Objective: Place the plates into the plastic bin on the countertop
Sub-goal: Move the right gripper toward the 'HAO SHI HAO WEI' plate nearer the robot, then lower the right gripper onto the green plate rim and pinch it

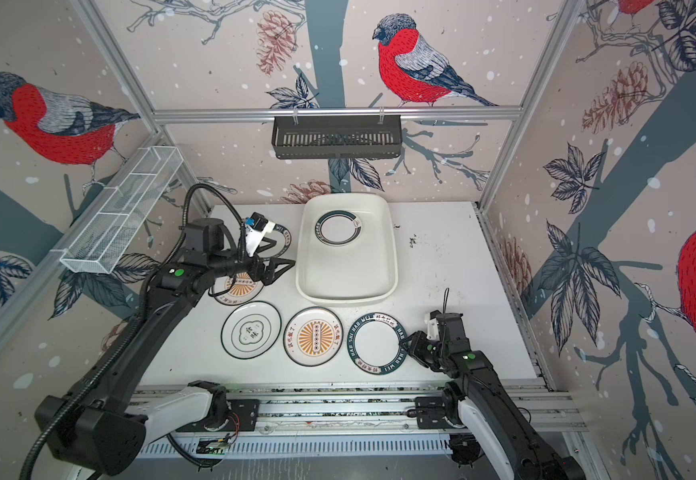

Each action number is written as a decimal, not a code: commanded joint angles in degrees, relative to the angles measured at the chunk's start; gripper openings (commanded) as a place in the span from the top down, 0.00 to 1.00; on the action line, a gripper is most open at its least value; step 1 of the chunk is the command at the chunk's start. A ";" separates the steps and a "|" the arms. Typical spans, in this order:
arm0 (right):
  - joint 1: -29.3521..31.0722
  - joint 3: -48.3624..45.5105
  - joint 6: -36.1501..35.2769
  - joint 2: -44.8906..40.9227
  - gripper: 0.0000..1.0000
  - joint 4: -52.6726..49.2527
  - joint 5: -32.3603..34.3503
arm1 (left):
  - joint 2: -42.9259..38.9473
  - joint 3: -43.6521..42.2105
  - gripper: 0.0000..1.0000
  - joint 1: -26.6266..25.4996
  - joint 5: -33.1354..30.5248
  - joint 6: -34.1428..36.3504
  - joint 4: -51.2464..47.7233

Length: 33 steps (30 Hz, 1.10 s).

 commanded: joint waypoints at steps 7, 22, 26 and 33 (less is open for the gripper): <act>0.32 -0.67 0.19 1.42 0.67 1.75 1.07 | -0.28 -0.74 0.03 -0.10 0.63 -0.02 1.31; 0.53 -0.55 -0.71 3.43 0.71 2.46 1.97 | -0.34 -0.66 0.03 -0.08 0.79 0.02 1.26; 0.53 -0.68 -0.97 3.57 0.73 2.46 2.20 | -0.35 -0.74 0.03 -0.10 0.76 -0.07 1.37; 0.53 -0.86 -1.34 3.29 0.76 1.95 2.92 | -0.34 -0.88 0.03 -0.18 0.79 -0.07 1.54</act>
